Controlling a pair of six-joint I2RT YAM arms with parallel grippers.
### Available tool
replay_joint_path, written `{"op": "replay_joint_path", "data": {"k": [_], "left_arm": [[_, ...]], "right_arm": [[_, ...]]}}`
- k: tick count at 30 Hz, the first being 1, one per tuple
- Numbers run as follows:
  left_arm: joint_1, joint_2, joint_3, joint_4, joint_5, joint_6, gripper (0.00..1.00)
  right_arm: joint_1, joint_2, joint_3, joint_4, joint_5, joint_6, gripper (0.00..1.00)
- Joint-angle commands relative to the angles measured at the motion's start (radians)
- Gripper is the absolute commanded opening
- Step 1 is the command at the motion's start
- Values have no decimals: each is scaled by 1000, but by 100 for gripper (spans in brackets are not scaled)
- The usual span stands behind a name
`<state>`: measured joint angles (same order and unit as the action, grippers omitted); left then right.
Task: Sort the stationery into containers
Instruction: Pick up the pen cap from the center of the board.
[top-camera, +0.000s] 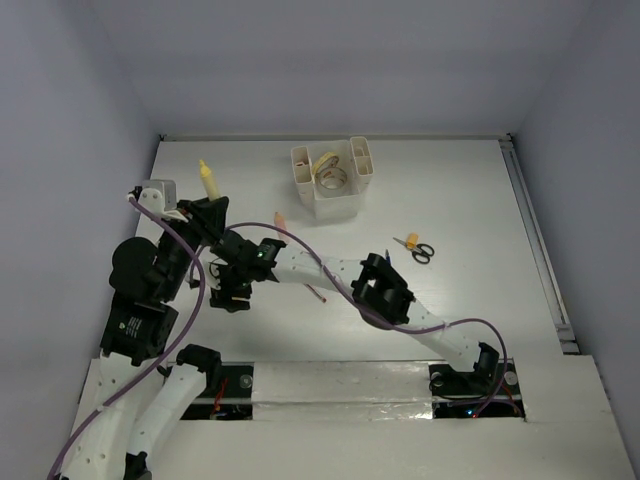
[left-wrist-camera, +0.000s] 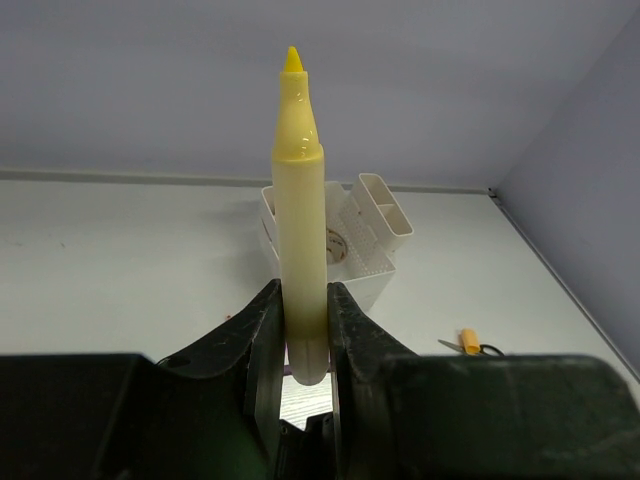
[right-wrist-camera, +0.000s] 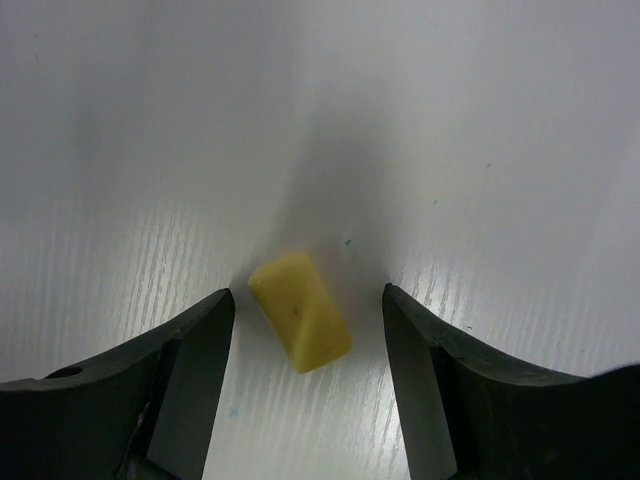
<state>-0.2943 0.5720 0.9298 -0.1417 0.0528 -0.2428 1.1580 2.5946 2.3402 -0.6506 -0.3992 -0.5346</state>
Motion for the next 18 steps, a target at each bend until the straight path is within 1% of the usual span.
{"op": "replay_joint_path", "data": {"k": [1,6,8,10,12,14,15,16,17,18], "left_arm": [[3,8,-3,68,13,10,0],[3,6,-19,71,13,10,0],[3,8,-23,71,12,10,0],[3,8,-29,73,7,10,0],[3,12,-34,71,-8,11,0],[3,19,-36,62,-19,7,0],[3,17,-43,62,-21,-1,0],[3,17,-46,60,-22,-7,0],[3,9,-49,57,-24,-13,0],[3,5,-58,57,-22,-22,0]], "right_arm": [[0,41,34,31,6,4,65],[0,39,4,84,23,16,57],[0,38,-7,101,20,30,55],[0,45,2,95,11,36,47],[0,51,7,100,3,47,46],[0,48,2,114,2,67,25],[0,45,-7,127,0,87,18],[0,38,-19,140,2,99,12],[0,27,-37,160,13,119,9],[0,-17,-65,220,32,161,6]]}}
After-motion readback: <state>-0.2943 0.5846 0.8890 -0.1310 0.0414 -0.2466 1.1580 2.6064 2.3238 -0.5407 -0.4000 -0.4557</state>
